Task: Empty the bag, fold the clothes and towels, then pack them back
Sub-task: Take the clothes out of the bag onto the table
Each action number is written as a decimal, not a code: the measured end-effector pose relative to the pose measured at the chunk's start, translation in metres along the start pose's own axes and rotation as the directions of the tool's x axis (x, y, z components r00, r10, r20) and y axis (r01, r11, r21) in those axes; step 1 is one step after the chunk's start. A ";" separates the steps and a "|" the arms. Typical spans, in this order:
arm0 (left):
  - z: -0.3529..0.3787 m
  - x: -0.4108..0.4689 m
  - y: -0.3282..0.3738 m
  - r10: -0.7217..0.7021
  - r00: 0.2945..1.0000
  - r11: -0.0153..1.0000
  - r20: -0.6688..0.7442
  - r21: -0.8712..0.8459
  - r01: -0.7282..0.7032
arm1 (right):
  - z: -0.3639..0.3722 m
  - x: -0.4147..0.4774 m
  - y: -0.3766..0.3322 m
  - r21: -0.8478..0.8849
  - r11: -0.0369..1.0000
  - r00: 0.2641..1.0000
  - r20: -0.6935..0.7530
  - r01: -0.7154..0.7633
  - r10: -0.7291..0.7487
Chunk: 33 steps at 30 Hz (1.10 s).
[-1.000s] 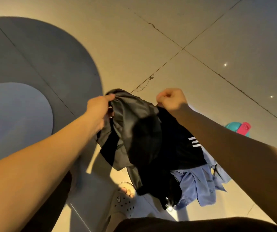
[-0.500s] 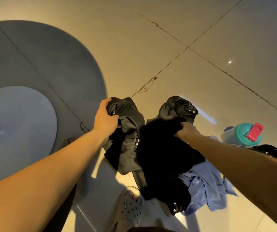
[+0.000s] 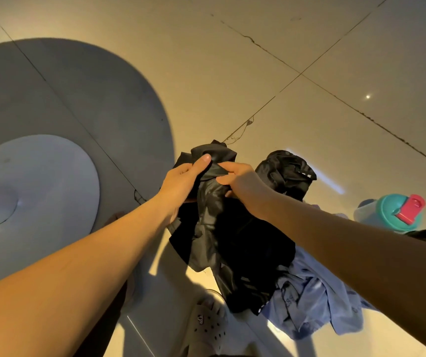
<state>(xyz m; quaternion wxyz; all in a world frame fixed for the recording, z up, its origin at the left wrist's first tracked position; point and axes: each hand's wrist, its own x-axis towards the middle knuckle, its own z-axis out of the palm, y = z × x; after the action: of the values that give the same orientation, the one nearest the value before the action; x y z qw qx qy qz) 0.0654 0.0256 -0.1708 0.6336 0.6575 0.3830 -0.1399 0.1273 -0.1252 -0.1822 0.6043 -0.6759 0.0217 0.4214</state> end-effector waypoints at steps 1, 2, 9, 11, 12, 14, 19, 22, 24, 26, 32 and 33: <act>0.002 -0.001 0.000 0.020 0.999 1.000 -0.045 -0.023 -0.021 | 0.003 0.001 0.002 0.013 1.000 1.000 0.018 -0.012 0.012; 0.004 0.001 0.001 0.029 0.996 0.999 -0.087 -0.033 -0.032 | 0.007 0.001 0.001 0.043 0.999 0.999 0.040 -0.024 0.022; -0.016 0.021 0.006 0.071 0.896 0.990 -0.439 -0.079 -0.117 | -0.056 0.024 0.024 -0.022 1.000 0.959 -0.284 -0.014 0.008; -0.029 0.026 0.010 0.072 0.840 0.991 -0.537 -0.057 -0.121 | -0.102 0.045 0.048 -0.399 0.910 0.908 -0.413 -0.108 -0.073; -0.035 0.029 0.009 0.057 0.819 0.996 -0.571 -0.026 -0.087 | -0.119 0.054 0.061 -0.567 0.796 0.912 -0.407 -0.214 -0.044; -0.048 0.036 0.005 0.082 0.795 0.996 -0.601 0.077 -0.045 | -0.139 0.066 0.089 -0.729 0.595 0.932 -0.349 -0.337 0.099; -0.056 0.047 -0.015 0.293 0.855 0.955 -0.428 0.170 -0.242 | -0.112 0.064 0.126 -0.837 0.478 0.961 -0.193 -0.266 0.195; -0.056 0.052 -0.022 0.313 0.893 0.948 -0.325 0.160 -0.274 | -0.113 0.068 0.125 -0.843 0.492 0.976 -0.197 -0.219 0.098; -0.057 0.055 -0.022 0.306 0.895 0.950 -0.324 0.173 -0.261 | -0.112 0.068 0.107 -0.732 0.653 0.980 -0.177 -0.195 0.094; -0.056 0.051 -0.016 0.265 0.892 0.963 -0.365 0.141 -0.229 | -0.097 0.066 0.078 -0.568 0.813 0.985 -0.167 -0.124 0.034; -0.063 0.048 -0.002 0.022 0.858 0.999 -0.514 0.040 -0.002 | -0.015 0.058 0.001 0.003 0.996 0.987 -0.136 0.092 -0.091; -0.062 0.045 0.001 0.048 0.866 0.999 -0.498 0.036 -0.035 | 0.000 0.058 -0.007 0.073 0.994 0.990 -0.122 0.083 -0.074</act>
<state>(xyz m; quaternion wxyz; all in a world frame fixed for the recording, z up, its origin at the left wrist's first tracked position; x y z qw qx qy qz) 0.0770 0.0985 -0.1903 0.5076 0.6877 0.5173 0.0430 0.1688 -0.0954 -0.2111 0.6438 -0.6761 0.0473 0.3552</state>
